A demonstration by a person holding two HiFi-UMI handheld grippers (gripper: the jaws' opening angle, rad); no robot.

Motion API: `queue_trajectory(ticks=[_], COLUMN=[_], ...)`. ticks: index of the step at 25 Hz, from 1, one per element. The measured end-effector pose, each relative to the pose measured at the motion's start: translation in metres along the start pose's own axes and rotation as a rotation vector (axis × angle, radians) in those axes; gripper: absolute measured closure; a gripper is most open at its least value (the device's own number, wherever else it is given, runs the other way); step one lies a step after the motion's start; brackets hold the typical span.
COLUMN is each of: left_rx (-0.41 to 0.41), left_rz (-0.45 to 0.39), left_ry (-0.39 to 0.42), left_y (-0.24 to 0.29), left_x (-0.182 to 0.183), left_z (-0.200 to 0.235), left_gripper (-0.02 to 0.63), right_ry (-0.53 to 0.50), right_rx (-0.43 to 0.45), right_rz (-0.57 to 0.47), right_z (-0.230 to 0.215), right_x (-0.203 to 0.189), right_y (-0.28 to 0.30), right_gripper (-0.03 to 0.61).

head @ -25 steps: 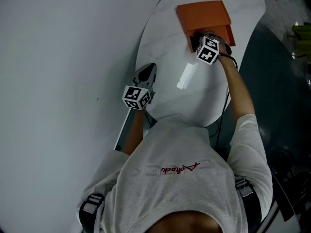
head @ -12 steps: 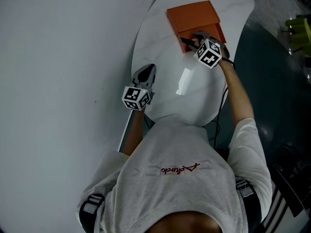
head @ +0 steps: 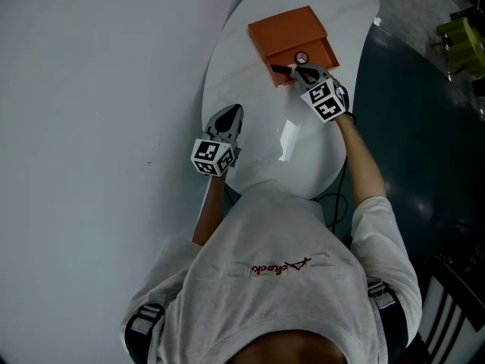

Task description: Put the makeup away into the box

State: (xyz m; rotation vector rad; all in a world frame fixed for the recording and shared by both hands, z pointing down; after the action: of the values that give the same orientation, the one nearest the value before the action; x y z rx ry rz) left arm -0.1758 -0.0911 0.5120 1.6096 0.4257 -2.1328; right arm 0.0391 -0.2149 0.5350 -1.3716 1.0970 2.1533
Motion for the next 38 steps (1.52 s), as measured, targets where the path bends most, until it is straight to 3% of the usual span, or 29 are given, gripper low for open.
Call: queue_trajectory(ticks=[5,8,16,20,27,38], left_rx=[-0.045,-0.095,-0.208,-0.199,-0.156,-0.242], left_rz=[0.004,-0.002,-0.005,-0.017,-0.068,-0.069], left_ry=[0.006,0.011,0.031,0.054,0.084,0.087], left_y=[0.013,0.024,0.047,0.047,0.039,0.000], left_x=[0.003,0.003,0.004,0.004,0.016,0.022], left_z=[-0.017,-0.033,-0.082,-0.102,-0.132,-0.145], left_gripper=[0.601,0.601,0.601,0.601,0.601,0.601], right_ry=[0.279,0.366,0.412,0.418,0.382,0.433], right_rx=[-0.205,-0.311,-0.440,-0.468,-0.440,-0.529], right_rz=[-0.153,-0.199,-0.205,-0.241,-0.251,-0.265], right_z=[-0.017,-0.019,-0.006,0.000,0.020,0.073], right_x=[0.001,-0.010,-0.038,-0.039,-0.041,-0.027], right_y=[-0.053,-0.097,-0.174,-0.205,-0.240,-0.261], right_gripper=[0.558,0.558,0.558,0.558,0.558,0.558])
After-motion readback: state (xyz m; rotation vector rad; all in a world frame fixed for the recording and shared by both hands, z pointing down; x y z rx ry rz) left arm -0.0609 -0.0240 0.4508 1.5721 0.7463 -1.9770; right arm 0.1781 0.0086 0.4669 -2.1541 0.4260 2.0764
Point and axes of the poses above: the fingertips, and each gripper's own axes: y forward along the fingers, z to its left, x out of its top, the point moved 5 cm from there along -y, backward along the fingers, and after that the axes turned 14 degrees about -z, right-handed, at the moved point
